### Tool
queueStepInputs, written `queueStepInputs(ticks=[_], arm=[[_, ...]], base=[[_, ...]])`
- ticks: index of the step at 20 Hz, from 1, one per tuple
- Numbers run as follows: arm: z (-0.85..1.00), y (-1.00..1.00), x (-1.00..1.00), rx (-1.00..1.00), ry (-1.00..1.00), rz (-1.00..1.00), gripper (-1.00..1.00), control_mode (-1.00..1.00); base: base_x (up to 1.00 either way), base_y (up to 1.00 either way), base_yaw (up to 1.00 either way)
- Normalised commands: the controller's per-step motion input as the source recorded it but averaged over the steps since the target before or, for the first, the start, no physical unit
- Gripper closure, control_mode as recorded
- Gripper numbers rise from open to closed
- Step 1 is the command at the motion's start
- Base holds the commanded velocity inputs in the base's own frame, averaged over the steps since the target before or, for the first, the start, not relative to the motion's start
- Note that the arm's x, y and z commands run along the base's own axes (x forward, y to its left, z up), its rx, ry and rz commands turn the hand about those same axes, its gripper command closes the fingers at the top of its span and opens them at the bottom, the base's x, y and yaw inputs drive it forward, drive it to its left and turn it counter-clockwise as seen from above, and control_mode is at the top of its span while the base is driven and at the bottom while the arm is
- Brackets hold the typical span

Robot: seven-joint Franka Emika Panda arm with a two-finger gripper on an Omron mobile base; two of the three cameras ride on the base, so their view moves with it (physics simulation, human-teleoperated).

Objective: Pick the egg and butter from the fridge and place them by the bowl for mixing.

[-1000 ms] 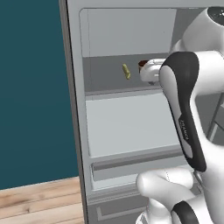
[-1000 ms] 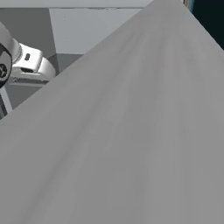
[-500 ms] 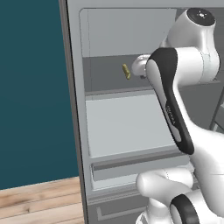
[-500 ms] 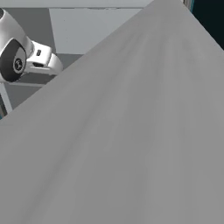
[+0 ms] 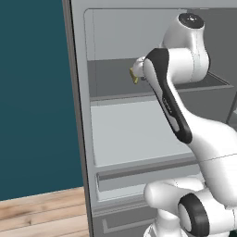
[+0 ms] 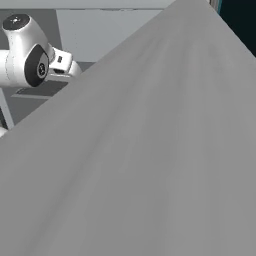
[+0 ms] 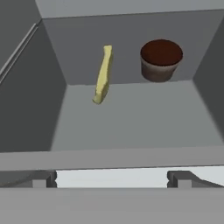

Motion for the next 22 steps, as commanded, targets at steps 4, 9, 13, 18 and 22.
queueStepInputs(ticks=[4,9,13,18,22], arm=[[-0.34,0.00,0.56,0.00,0.01,0.00,-1.00,-1.00],[-0.14,0.00,0.53,0.00,0.00,0.00,-1.00,-1.00],[-0.17,0.06,0.55,0.00,0.00,0.00,-1.00,-1.00],[-0.12,0.07,0.56,0.00,0.00,0.00,-1.00,-1.00],[-0.11,0.05,0.55,0.00,0.00,0.00,-1.00,-1.00]], base=[[0.00,0.00,0.00],[0.00,0.00,0.00],[0.00,0.00,0.00],[0.00,0.00,0.00],[0.00,0.00,0.00]])
